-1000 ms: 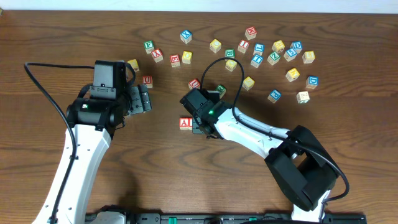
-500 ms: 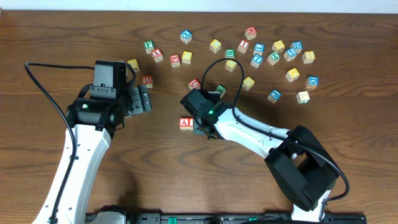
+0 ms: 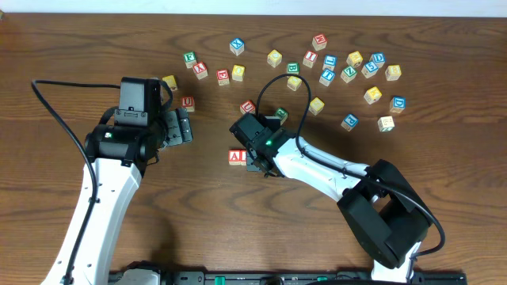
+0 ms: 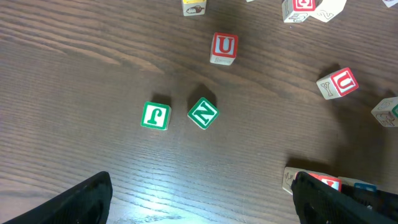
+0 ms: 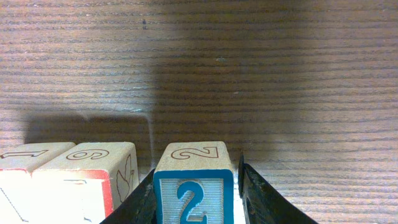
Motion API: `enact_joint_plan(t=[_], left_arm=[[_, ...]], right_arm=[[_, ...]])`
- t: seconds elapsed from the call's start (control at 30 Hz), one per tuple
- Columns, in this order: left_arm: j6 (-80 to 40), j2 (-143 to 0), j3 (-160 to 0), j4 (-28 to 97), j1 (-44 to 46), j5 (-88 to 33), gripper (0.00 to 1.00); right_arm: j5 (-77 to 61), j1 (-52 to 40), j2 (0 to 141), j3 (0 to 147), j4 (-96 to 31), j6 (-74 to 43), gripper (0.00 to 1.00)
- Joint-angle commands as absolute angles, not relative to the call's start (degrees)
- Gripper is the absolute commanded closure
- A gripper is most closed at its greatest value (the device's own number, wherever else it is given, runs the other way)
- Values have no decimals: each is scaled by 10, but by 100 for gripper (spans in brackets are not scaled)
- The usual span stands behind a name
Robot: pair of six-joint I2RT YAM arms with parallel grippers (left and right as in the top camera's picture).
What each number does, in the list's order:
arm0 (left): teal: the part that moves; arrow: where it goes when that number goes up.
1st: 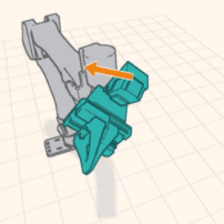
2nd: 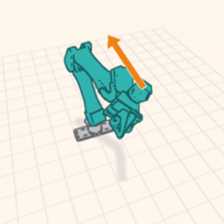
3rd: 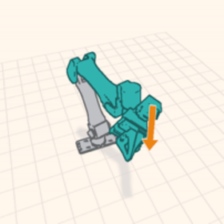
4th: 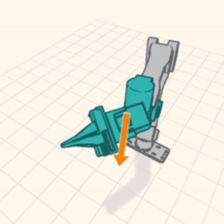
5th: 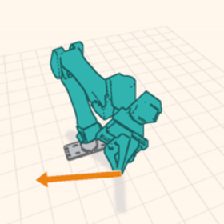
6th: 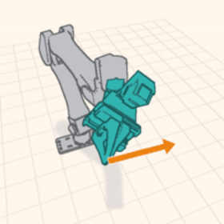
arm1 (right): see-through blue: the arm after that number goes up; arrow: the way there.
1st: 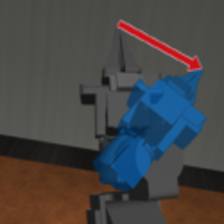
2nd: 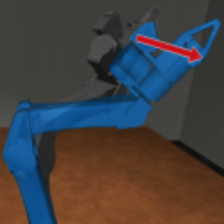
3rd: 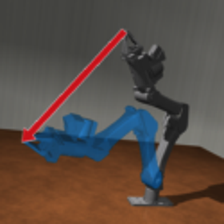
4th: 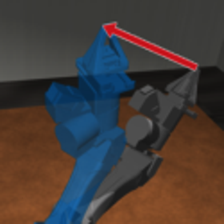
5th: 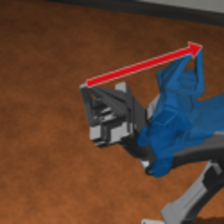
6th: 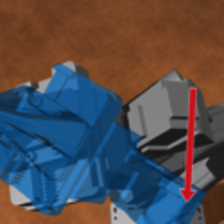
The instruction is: Spell out AI2
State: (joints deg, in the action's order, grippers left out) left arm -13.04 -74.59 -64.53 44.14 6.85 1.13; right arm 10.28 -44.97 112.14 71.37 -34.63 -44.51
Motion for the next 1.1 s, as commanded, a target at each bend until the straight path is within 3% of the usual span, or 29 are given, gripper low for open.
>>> enact_joint_plan(t=[0.0,1.07], left_arm=[[-123,-746,-649,443,67,4,9],[-122,-746,-649,446,67,4,9]], right_arm=[[116,-453,1109,713,-345,-444,66],[130,-453,1109,759,-358,-415,64]])
